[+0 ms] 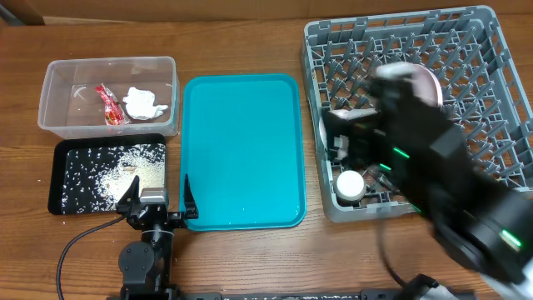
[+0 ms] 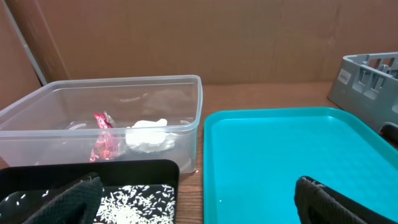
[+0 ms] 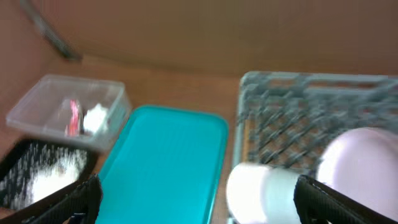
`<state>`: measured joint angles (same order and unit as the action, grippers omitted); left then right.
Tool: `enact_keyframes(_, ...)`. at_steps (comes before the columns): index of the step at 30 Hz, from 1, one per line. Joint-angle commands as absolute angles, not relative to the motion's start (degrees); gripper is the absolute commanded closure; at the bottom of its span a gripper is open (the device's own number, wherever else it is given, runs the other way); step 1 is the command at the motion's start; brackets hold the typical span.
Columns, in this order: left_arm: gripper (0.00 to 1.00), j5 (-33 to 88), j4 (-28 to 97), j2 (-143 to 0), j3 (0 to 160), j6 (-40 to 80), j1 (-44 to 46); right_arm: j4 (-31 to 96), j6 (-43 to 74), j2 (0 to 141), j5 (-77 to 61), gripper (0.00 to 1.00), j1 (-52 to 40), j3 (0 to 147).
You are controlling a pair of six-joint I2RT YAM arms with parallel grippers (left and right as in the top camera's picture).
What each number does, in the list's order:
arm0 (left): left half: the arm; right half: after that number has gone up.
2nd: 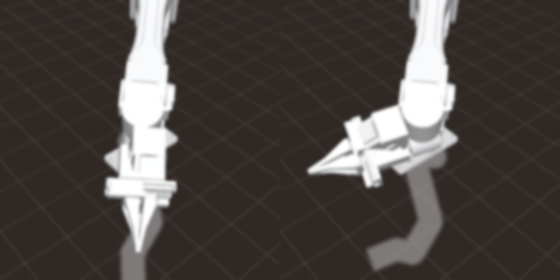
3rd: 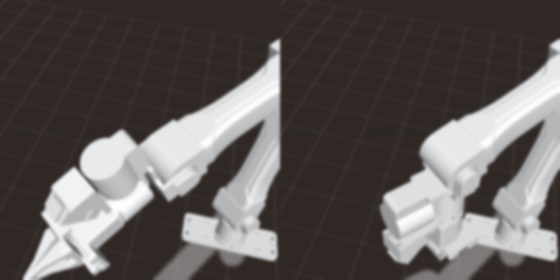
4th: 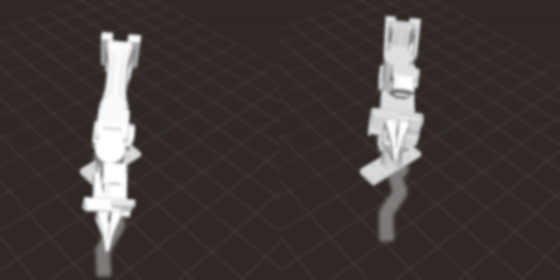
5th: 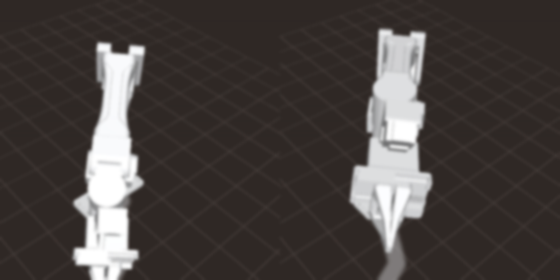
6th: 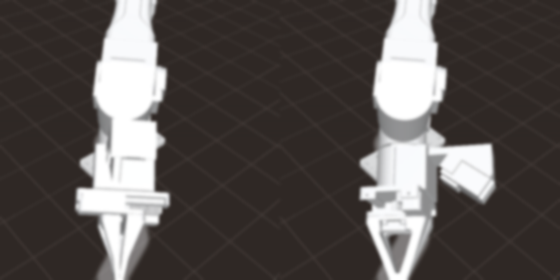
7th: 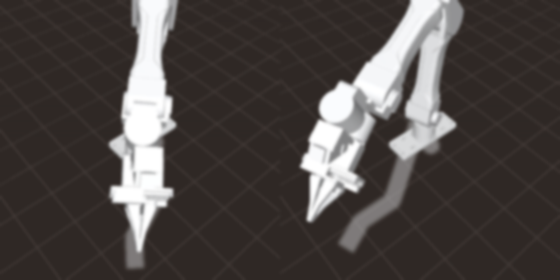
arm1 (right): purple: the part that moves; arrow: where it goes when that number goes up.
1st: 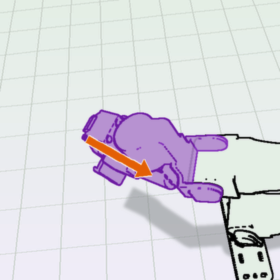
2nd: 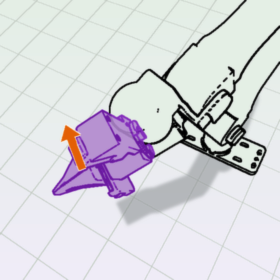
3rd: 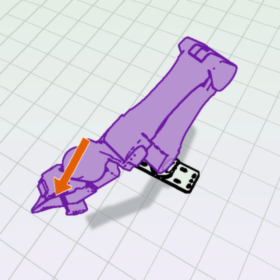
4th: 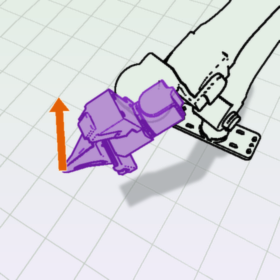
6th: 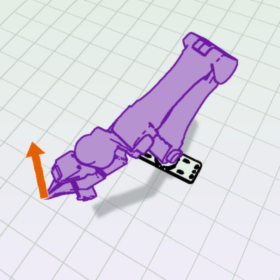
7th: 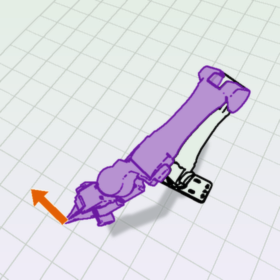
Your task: Sort waste into correct bins and load items into the dishwasher
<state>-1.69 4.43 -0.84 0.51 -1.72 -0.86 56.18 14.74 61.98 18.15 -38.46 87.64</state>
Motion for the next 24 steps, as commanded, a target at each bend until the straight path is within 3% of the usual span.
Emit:
enact_keyframes(1, 0.0, -1.8, 4.2, -0.3, 0.3, -2.6, -1.1, 55.7, 14.9, 55.0, 22.7, 0.0, -34.3, 86.7)
enact_keyframes(11, 0.0, -1.8, 4.2, -0.3, 0.3, -2.6, -1.1, 45.9, 14.8, 40.7, -1.4, 0.0, -9.0, 67.6)
enact_keyframes(24, 0.0, -1.8, 4.2, -0.3, 0.3, -2.6, -1.1, 26.8, 14.9, 15.4, -7.9, 0.0, -7.4, 29.9)
